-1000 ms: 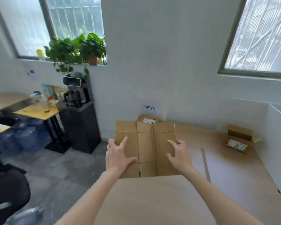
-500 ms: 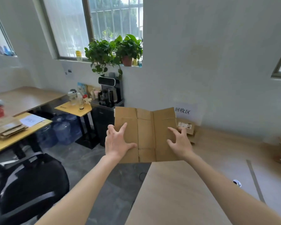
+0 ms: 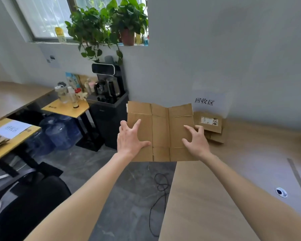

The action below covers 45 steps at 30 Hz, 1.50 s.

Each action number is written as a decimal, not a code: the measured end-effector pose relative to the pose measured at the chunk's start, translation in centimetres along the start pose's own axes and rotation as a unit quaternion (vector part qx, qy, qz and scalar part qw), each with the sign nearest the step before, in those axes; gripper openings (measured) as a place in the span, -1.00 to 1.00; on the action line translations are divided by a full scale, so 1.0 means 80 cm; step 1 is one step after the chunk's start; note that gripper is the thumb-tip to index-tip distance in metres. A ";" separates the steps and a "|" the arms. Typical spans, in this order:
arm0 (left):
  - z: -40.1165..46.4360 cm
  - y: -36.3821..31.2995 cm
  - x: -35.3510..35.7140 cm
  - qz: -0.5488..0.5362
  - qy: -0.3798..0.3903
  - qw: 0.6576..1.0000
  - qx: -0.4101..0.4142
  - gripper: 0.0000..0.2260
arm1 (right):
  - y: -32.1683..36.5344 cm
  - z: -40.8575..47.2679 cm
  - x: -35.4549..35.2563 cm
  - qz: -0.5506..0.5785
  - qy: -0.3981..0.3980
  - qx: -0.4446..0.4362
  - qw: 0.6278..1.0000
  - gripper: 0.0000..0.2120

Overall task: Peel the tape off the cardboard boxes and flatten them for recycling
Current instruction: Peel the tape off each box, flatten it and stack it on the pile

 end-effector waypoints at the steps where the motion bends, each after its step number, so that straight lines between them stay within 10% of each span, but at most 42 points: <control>1: 0.012 -0.001 0.007 -0.005 0.002 1.000 0.006 -0.03 | -0.004 0.008 -0.003 -0.001 -0.004 0.007 1.000 -0.44; 20: 0.204 -0.132 0.236 -0.080 0.168 0.967 0.175 -0.03 | -0.190 0.100 -0.072 -0.046 -0.067 0.237 0.968 -0.45; 41: 0.564 -0.140 0.675 -0.179 0.214 0.948 0.151 -0.04 | -0.368 0.574 0.032 -0.116 -0.051 0.310 0.942 -0.30; 45: 0.557 -0.152 0.743 -0.098 0.210 0.931 0.281 -0.06 | -0.420 0.597 0.073 -0.166 0.004 0.325 0.931 -0.21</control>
Point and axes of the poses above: each hand's wrist, its own z-axis towards the middle knuckle, its own x-axis out of the palm, y = z × x, the point moved 5 cm from there along z, towards the middle knuckle, and after that the axes turned 15 degrees about x, right-handed, at the moved point
